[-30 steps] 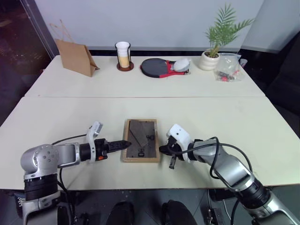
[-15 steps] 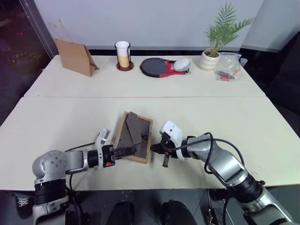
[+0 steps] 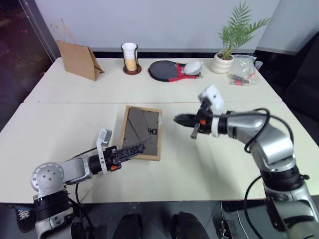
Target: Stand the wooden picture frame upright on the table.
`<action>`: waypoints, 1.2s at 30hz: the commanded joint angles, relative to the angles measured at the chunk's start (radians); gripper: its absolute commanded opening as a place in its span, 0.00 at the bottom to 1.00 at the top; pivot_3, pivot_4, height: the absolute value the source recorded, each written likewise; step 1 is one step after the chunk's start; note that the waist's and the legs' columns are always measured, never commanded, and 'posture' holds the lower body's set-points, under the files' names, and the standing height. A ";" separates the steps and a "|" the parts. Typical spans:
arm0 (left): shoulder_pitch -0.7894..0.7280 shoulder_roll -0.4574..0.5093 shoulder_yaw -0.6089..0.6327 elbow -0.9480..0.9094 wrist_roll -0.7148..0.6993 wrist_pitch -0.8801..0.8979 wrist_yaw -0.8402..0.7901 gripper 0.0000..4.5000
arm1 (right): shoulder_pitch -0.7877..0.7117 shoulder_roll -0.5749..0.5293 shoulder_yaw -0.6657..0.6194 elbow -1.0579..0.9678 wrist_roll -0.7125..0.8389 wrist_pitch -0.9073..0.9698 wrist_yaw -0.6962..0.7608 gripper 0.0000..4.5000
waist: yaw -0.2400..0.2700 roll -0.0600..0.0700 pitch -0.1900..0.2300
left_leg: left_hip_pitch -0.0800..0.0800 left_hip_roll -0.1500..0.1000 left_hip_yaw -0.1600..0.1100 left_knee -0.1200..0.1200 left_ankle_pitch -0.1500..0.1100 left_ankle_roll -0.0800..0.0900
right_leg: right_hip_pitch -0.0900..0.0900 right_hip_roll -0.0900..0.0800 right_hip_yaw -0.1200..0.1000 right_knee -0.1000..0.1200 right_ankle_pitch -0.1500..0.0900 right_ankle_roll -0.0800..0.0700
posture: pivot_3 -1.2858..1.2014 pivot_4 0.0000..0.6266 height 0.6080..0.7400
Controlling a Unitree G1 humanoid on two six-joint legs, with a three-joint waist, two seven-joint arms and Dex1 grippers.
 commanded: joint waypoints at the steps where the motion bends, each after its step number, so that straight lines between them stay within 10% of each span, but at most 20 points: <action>1: -0.005 0.002 -0.021 -0.044 -0.045 -0.040 -0.018 0.28 | -0.083 0.066 -0.021 0.029 0.102 0.083 -0.007 0.53 | -0.001 0.000 0.000 | 0.000 0.000 0.000 0.000 0.000 0.000 | 0.000 0.000 0.000 0.000 0.000 0.000 | 0.52 0.24 1.00; 5: -0.008 0.004 -0.053 -0.048 -0.052 -0.077 -0.029 0.28 | -0.156 0.138 0.002 0.133 0.129 0.105 -0.028 0.99 | 0.003 0.000 0.000 | -0.002 -0.001 0.000 0.001 0.000 0.000 | -0.001 -0.002 0.000 0.000 0.000 0.000 | 0.52 0.24 1.00; 18: 0.013 -0.002 -0.104 -0.090 -0.128 -0.161 0.012 0.28 | -0.224 0.213 0.160 0.303 0.095 0.013 0.005 0.99 | -0.001 0.001 0.000 | -0.005 -0.001 0.001 0.000 0.000 0.000 | -0.004 -0.002 -0.001 0.000 0.000 0.000 | 0.52 0.24 1.00; 36: 0.044 0.042 -0.166 -0.001 -0.099 -0.290 -0.014 0.28 | -0.227 0.107 0.035 0.051 0.242 0.169 -0.025 0.99 | 0.000 0.001 0.000 | -0.005 -0.001 0.001 -0.001 0.000 0.000 | -0.005 -0.003 0.000 -0.001 0.000 0.000 | 0.52 0.24 1.00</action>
